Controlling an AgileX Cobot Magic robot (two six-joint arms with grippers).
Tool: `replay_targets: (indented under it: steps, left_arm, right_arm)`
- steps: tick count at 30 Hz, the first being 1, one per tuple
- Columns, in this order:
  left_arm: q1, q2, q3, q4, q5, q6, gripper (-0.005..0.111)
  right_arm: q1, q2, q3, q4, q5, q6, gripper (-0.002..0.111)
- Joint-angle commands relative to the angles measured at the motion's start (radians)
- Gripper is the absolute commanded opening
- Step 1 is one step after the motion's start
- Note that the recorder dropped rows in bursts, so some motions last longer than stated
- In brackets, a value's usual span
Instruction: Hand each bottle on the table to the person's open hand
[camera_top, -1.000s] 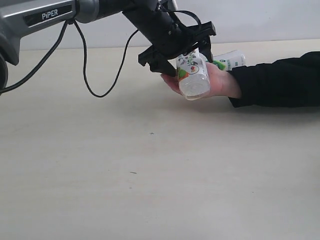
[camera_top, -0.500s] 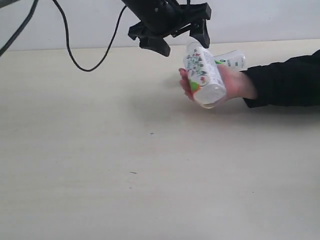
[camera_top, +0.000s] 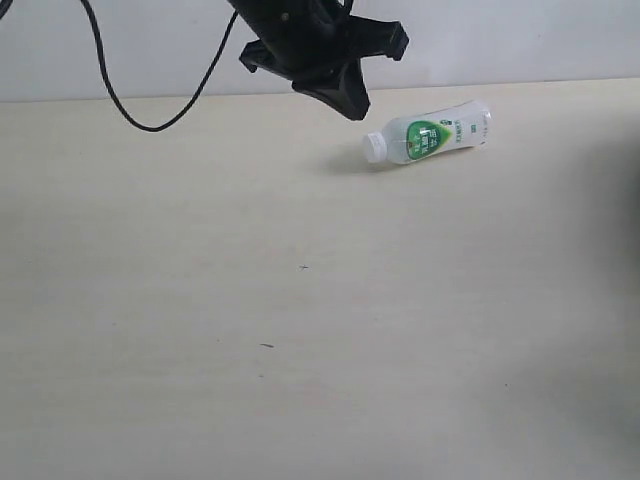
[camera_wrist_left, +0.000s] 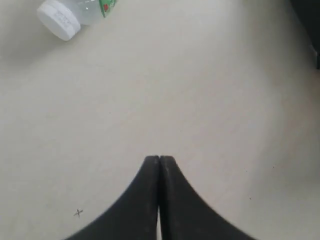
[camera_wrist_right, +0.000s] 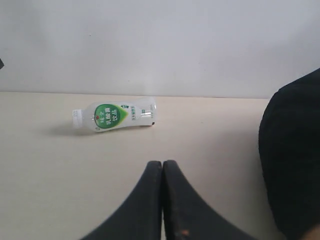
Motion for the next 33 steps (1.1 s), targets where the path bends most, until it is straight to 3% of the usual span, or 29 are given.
replay_targets:
  steps: [1,6,7,9,15,19,24,33]
  left_arm:
    - [0.001,-0.112,0.206,-0.087,-0.235,0.133,0.000]
    - [0.001,-0.332,0.545,-0.146,-0.543,0.378,0.000]
    - [0.001,-0.404,0.627,-0.146,-0.689,0.380,0.000]
    - [0.003,-0.534,0.759,-0.148,-0.842,0.377,0.000]
    - [0.001,-0.918,1.160,-0.153,-1.200,0.328,0.000]
    - [-0.035,-1.073,1.374,-0.142,-1.402,0.240,0.000]
    - [-0.069,-1.223,1.561,-0.074,-1.479,0.211,0.000]
    - [-0.069,-1.448,1.751,-0.038,-1.489,0.210,0.000]
  right_arm:
    - [-0.006,-0.007,0.005,-0.004,-0.014,0.000,0.000]
    - [-0.006,-0.007,0.005,-0.004,-0.014,0.000,0.000]
    - [-0.006,-0.007,0.005,-0.004,-0.014,0.000,0.000]
    - [-0.006,-0.007,0.005,-0.004,-0.014,0.000,0.000]
    - [-0.006,-0.007,0.005,-0.004,-0.014,0.000,0.000]
    - [-0.006,-0.007,0.005,-0.005,-0.020,0.000,0.000]
    - [-0.006,-0.007,0.005,0.004,-0.075,0.001,0.000]
    - [-0.006,-0.007,0.005,0.164,-0.161,0.004,0.000]
